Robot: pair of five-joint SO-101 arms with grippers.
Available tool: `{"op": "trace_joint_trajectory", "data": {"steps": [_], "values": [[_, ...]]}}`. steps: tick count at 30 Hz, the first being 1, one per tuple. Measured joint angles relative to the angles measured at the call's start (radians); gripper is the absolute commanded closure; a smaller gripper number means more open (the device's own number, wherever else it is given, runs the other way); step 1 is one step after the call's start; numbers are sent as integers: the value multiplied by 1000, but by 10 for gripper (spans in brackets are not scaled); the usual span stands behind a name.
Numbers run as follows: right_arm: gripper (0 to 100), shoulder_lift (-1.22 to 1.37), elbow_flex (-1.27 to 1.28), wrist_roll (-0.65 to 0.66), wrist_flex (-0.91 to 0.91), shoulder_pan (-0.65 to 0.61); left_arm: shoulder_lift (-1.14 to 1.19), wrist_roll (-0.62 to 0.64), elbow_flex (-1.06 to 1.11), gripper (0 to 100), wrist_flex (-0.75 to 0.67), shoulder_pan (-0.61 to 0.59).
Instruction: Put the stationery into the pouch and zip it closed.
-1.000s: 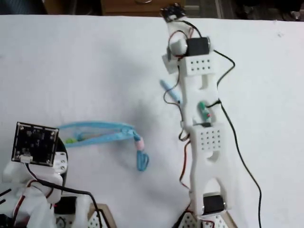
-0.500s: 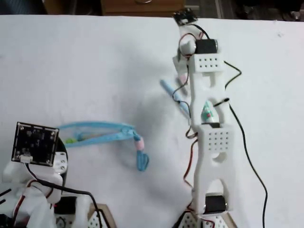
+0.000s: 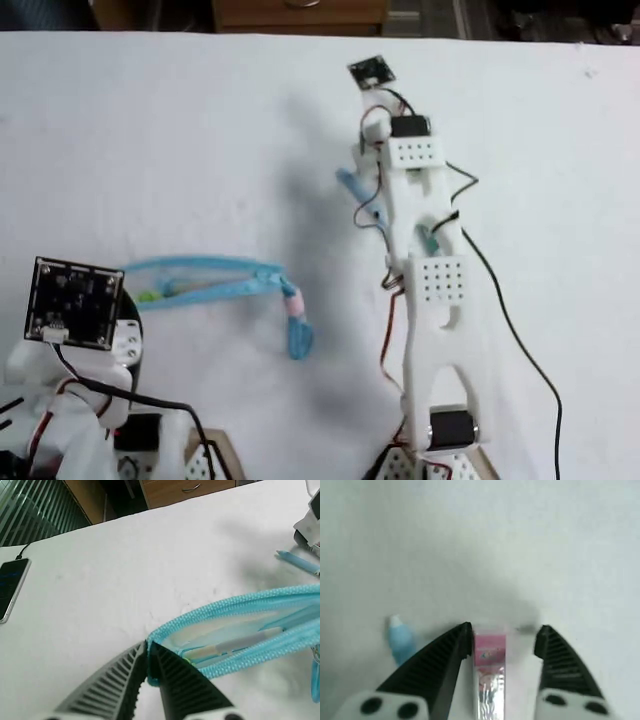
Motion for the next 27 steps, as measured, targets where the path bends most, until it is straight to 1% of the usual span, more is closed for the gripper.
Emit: {"op": "trace_joint_trajectory", "data": {"steps": [4, 11, 13, 17, 19, 21, 23, 25, 27], "values": [[980, 2, -129, 81, 109, -15, 0, 0, 0, 978, 0, 0], [971, 0, -422, 101, 367, -28, 0, 0, 0, 978, 0, 0], [903, 0, -423, 120, 385, -31, 0, 0, 0, 978, 0, 0], [679, 2, -338, 138, 388, -28, 0, 0, 0, 978, 0, 0], [623, 2, -281, 138, 382, -23, 0, -2, 0, 978, 0, 0], [635, 2, -226, 137, 334, -23, 0, -2, 0, 978, 0, 0], [686, 12, -172, 138, 282, -26, 0, -2, 0, 978, 0, 0], [775, 35, -124, 138, 230, -26, 0, -2, 0, 978, 0, 0], [885, 57, -103, 140, 193, -26, 0, -2, 0, 978, 0, 0]]}}
